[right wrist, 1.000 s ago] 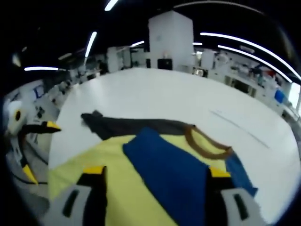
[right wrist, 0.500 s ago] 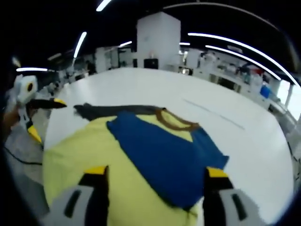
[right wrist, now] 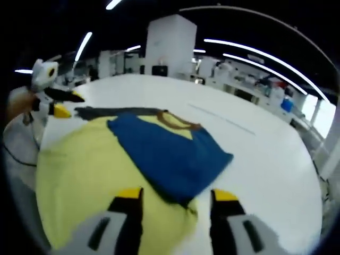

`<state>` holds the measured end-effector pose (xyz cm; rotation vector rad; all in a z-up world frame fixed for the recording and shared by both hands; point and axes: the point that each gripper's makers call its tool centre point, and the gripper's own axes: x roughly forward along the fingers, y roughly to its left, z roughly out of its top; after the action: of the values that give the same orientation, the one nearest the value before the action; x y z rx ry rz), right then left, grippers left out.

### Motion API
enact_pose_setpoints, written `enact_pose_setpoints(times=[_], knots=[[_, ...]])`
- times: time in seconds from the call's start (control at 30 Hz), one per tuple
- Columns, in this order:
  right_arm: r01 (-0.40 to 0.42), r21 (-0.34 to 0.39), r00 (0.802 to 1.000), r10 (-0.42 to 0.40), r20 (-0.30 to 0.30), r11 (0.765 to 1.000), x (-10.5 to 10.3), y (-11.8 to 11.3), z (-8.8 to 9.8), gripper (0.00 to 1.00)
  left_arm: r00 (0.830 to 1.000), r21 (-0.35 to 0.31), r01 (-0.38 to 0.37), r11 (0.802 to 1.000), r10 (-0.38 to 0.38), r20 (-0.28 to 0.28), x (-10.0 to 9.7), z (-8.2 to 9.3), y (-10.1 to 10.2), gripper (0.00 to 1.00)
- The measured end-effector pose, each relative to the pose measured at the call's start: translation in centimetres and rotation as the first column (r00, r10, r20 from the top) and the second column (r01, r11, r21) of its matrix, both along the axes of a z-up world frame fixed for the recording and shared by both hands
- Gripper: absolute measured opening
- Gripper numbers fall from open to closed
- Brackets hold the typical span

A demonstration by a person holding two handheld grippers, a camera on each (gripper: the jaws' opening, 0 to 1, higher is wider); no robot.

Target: Fold the garment on the visible template until the final outline fits inside the template.

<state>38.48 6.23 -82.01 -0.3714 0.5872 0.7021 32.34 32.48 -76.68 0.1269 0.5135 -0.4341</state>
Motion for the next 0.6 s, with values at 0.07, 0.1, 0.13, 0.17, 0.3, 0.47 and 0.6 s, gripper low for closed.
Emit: enact_pose_setpoints(times=[0.07, 0.1, 0.13, 0.17, 0.3, 0.47, 0.6], knots=[[0.001, -0.013, 1.000, -0.001, 0.003, 1.000, -0.1, -0.2, -0.3, 0.38, 1.000, -0.002, 0.004, 1.000, -0.004, -0.002, 0.8, -0.4, -0.4, 0.39], [0.004, -0.020, 1.000, -0.004, 0.005, 1.000, -0.1, -0.4, -0.6, 0.36, 1.000, 0.001, 0.006, 1.000, -0.006, -0.003, 1.3, -0.7, -0.7, 0.37], [0.005, -0.022, 1.000, -0.005, 0.005, 1.000, -0.1, -0.5, -0.8, 0.35, 1.000, 0.004, 0.007, 1.000, -0.007, -0.003, 1.6, -1.0, -0.7, 0.35], [0.007, -0.024, 1.000, -0.007, 0.004, 1.000, -0.1, -0.5, -1.0, 0.33, 1.000, 0.007, 0.010, 1.000, -0.010, -0.006, 1.9, -1.3, -0.8, 0.33], [0.016, -0.036, 1.000, -0.016, -0.003, 0.999, -0.3, -0.9, -1.5, 0.24, 1.000, 0.004, 0.013, 1.000, -0.013, -0.028, 3.2, -2.4, -1.6, 0.27], [0.022, -0.042, 1.000, -0.022, 0.001, 0.999, -0.2, -1.3, -1.7, 0.20, 0.999, 0.017, 0.021, 1.000, -0.020, -0.043, 4.5, -3.9, -1.8, 0.19], [0.008, -0.055, 1.000, -0.007, 0.011, 0.998, 0.0, -1.4, -1.9, 0.16, 0.998, 0.052, 0.010, 0.999, -0.007, -0.064, 5.5, -5.4, -1.4, 0.11]])
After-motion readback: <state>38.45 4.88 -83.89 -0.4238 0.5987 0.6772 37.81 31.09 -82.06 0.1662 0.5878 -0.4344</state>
